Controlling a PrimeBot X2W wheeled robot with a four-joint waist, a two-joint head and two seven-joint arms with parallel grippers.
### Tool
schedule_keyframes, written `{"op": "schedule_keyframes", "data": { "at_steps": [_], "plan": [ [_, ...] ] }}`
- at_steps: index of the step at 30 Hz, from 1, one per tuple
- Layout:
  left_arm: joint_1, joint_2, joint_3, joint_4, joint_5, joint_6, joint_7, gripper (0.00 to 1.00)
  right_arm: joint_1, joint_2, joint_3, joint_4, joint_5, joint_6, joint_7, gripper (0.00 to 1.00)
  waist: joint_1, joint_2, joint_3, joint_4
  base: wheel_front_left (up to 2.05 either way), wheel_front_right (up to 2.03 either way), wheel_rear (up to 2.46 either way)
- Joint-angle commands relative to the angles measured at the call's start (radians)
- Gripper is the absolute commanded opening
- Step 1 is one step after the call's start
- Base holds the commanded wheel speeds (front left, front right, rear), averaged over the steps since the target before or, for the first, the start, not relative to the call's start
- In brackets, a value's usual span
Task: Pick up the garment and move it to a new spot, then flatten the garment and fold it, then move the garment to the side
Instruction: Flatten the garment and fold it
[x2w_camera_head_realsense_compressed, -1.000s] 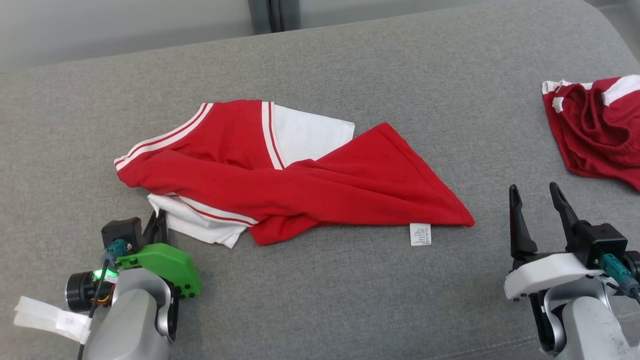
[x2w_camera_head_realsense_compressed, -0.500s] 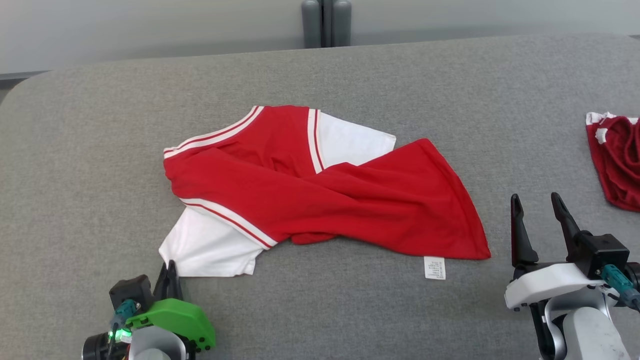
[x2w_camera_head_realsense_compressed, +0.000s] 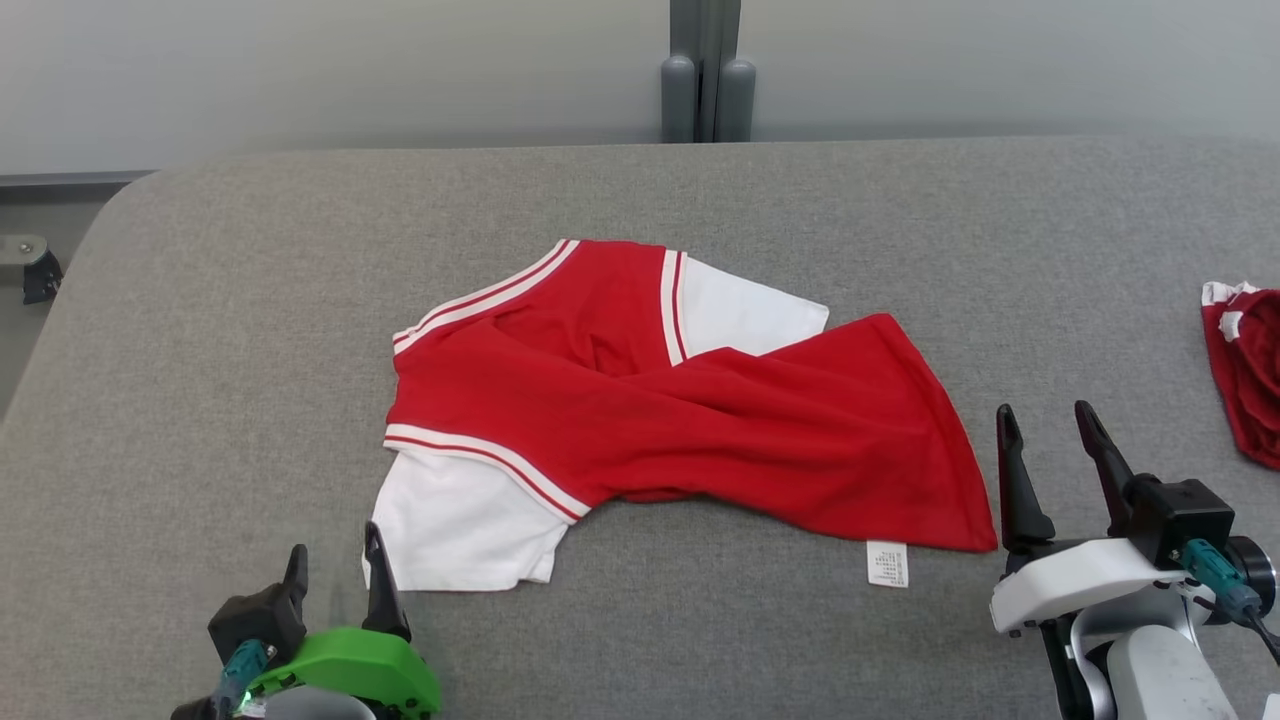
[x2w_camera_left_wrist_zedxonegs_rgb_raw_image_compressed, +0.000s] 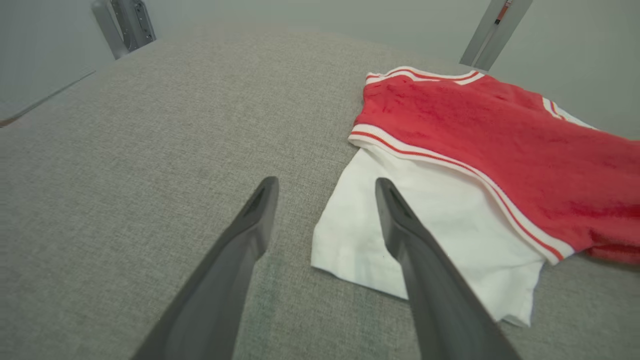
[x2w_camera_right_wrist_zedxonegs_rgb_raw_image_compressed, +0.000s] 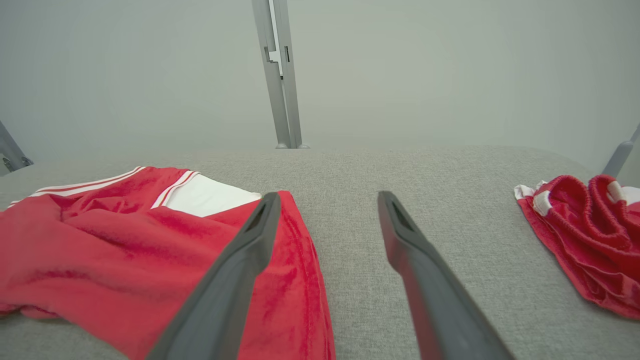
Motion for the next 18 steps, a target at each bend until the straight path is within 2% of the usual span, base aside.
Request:
{"op": "schedule_keyframes", "data": {
  "at_steps": [1, 9, 18],
  "plan": [
    [0.016, 0.011, 0.002, -0.013, 0.008, 0.005, -0.009, 1.0, 0.015, -0.001, 0.005, 0.001, 0.011, -0.001, -0.007, 1.0, 0.0, 0.0, -0.016, 0.0, 0.0, 0.0, 0.0],
    [-0.021, 0.015, -0.029, -0.068, 0.029, -0.047, -0.037, 1.0, 0.023, -0.001, 0.029, -0.028, 0.026, -0.001, -0.007, 1.0, 0.0, 0.0, -0.077, -0.017, 0.0, 0.0, 0.0],
    [-0.035, -0.01, -0.073, -0.052, 0.042, -0.079, -0.049, 1.0, 0.041, -0.001, 0.073, -0.055, 0.063, -0.001, -0.007, 1.0, 0.0, 0.0, -0.121, -0.035, 0.0, 0.0, 0.0]
  ]
}}
